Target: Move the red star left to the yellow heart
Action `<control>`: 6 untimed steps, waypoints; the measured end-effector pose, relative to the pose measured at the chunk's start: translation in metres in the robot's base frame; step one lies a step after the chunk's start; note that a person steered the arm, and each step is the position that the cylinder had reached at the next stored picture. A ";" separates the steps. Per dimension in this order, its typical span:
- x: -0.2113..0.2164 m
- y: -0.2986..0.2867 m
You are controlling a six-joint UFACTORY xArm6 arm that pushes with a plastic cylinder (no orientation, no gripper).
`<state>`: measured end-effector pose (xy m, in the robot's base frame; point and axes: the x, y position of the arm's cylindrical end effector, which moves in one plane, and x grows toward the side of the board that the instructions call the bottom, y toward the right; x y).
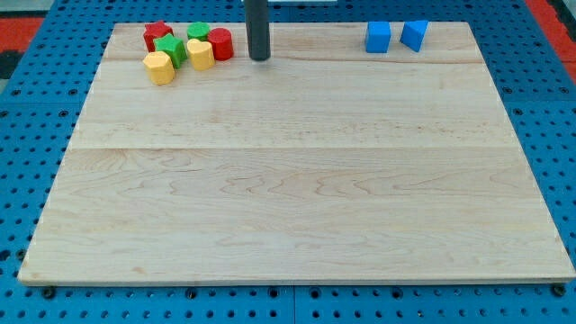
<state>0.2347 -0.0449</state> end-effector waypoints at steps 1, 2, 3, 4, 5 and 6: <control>-0.036 -0.045; -0.043 -0.092; -0.043 -0.119; -0.043 -0.160; -0.043 -0.189; -0.024 -0.176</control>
